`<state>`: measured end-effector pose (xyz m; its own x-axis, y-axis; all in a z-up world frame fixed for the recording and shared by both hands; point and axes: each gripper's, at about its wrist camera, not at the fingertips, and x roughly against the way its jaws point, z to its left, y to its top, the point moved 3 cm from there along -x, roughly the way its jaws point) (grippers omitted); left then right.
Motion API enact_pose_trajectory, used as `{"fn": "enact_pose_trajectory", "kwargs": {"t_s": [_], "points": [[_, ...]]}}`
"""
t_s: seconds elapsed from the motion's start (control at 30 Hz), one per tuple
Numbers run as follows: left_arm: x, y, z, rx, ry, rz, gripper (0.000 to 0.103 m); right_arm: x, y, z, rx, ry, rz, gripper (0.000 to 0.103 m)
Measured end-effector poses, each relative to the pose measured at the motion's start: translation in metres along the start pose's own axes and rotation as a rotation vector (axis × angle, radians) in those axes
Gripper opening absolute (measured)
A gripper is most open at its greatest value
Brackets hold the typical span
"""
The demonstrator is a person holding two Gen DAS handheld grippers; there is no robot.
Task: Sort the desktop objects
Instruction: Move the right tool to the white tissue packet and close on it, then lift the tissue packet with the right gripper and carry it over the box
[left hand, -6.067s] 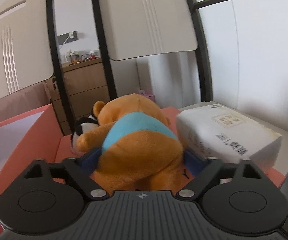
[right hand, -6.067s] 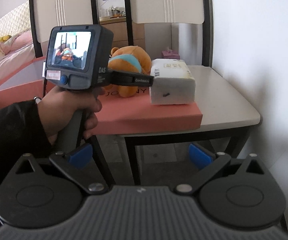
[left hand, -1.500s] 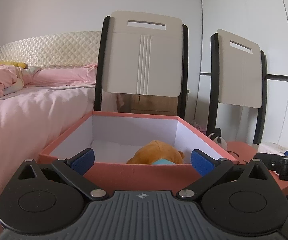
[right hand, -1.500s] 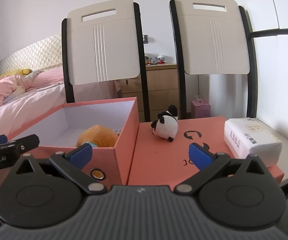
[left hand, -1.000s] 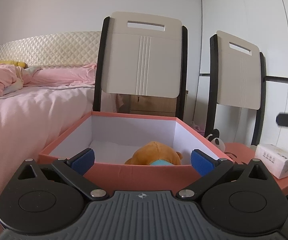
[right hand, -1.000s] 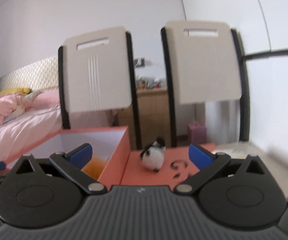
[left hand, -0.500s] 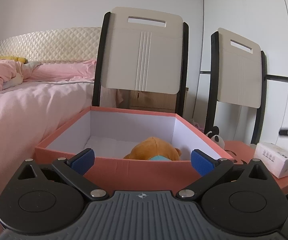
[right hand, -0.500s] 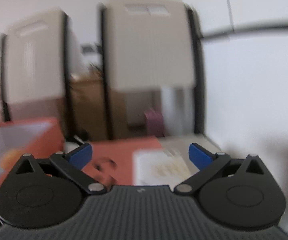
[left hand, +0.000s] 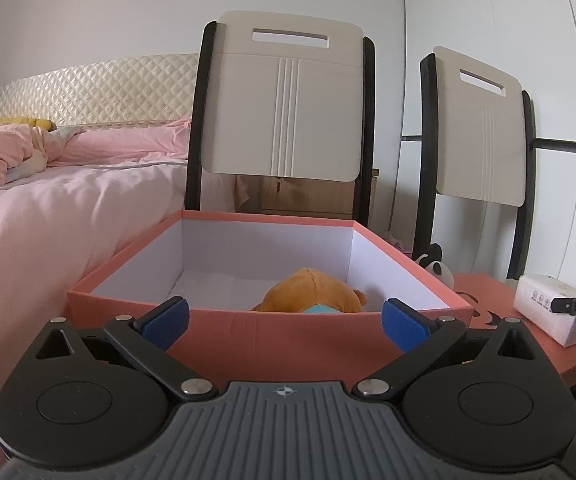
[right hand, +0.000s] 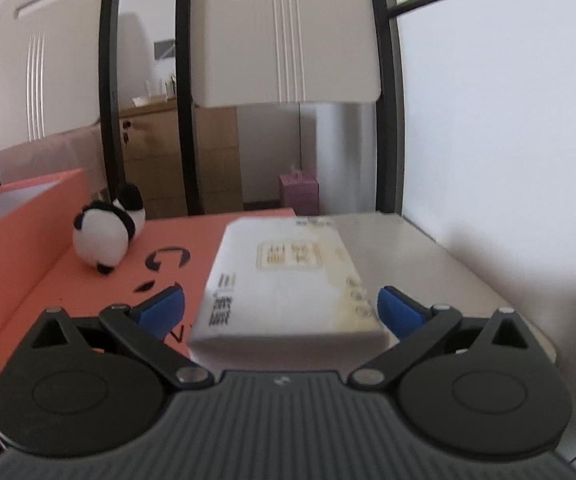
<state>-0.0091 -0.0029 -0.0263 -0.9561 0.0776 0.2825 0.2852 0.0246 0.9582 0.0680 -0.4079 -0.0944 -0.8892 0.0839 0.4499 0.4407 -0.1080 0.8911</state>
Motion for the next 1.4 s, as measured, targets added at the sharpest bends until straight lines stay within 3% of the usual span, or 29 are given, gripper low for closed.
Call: {"fn": "enact_pose_trajectory", "kwargs": {"t_s": [0.33,0.37,0.4,0.43,0.73,1.0,1.27,1.4], "points": [[0.002,0.000,-0.001,0.002,-0.010,-0.004,0.103,-0.002,0.001,0.000,-0.049,-0.036,0.004,0.102],[0.002,0.000,-0.001,0.001,-0.011,-0.003,0.103,-0.003,0.001,0.000,-0.056,-0.035,0.007,0.099],[0.002,0.000,-0.001,0.001,-0.011,-0.003,0.103,-0.003,0.001,-0.001,-0.070,-0.031,0.015,0.090],[0.002,0.000,-0.001,0.000,-0.012,-0.003,0.103,-0.004,0.002,-0.001,-0.078,-0.031,0.020,0.088],[0.003,0.003,0.001,0.002,-0.009,-0.007,0.103,0.008,0.003,-0.002,-0.094,-0.077,0.024,0.086],[0.003,0.010,0.011,0.029,-0.014,0.003,0.103,0.039,0.013,0.003,-0.104,-0.089,-0.040,0.085],[0.009,0.021,0.028,0.083,0.000,-0.014,0.103,0.065,0.033,0.019,-0.131,-0.041,-0.078,0.085],[0.004,0.023,0.037,0.104,0.028,0.013,0.103,0.074,0.055,0.043,-0.073,-0.003,-0.121,0.085]]}}
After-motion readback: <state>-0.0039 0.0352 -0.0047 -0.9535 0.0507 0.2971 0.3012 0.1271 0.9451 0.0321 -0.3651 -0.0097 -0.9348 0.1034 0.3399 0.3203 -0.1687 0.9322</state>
